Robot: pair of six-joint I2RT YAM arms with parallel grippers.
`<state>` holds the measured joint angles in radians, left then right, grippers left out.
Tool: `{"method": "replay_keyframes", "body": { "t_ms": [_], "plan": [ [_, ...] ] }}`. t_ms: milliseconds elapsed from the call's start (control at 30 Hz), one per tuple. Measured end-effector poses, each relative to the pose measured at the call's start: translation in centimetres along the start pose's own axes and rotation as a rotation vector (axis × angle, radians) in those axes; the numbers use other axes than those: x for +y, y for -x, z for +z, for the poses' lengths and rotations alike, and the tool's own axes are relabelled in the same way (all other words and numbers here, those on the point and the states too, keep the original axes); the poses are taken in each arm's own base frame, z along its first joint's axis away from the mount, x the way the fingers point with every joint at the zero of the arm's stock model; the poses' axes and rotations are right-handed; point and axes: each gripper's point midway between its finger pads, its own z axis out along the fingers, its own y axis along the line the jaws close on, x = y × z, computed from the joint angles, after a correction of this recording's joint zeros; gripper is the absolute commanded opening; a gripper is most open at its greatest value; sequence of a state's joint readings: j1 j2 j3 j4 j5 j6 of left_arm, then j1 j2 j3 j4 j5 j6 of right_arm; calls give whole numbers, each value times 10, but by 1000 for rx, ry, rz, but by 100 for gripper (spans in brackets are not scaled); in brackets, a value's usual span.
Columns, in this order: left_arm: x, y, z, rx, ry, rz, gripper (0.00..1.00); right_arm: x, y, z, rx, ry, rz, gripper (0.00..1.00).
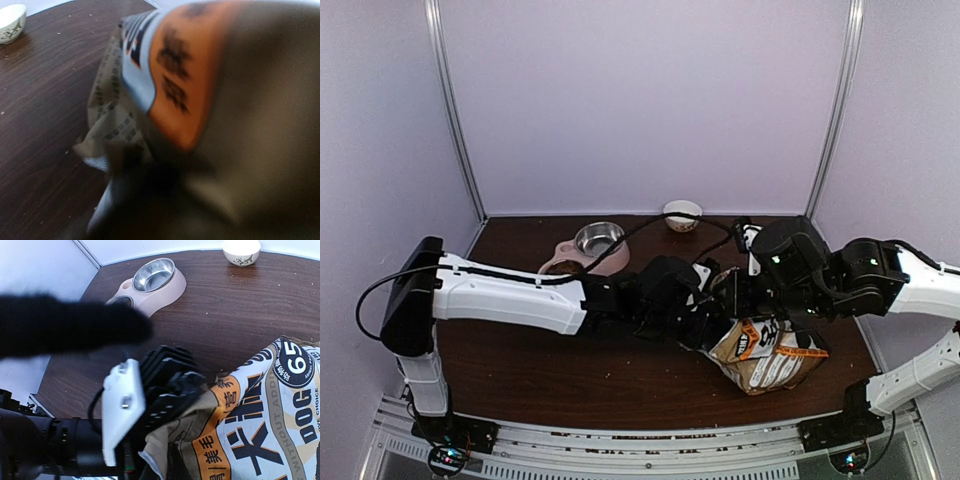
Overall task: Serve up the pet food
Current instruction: Insert the spatula into the pet food bag.
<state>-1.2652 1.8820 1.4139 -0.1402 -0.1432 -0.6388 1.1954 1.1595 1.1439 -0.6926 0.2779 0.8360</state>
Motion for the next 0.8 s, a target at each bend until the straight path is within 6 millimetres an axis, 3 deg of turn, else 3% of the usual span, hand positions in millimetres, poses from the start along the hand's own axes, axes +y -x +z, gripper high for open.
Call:
{"method": "replay_keyframes", "body": {
  "t_ms": [133,333,633,800],
  "plan": [
    [-11,3,32,2,-37,-5,0,-5,-1,0,0,-21,-2,0],
    [-25,19,56,-19,-140,2,0,-24,4,-1,-27,-100,-4,0],
    [-46,20,56,-29,-328,16,0,-28,2,-6,-29,-96,-2,0],
    [-42,10,47,-56,-336,39,0,-23,-4,-6,-10,-67,-4,0]
  ]
}}
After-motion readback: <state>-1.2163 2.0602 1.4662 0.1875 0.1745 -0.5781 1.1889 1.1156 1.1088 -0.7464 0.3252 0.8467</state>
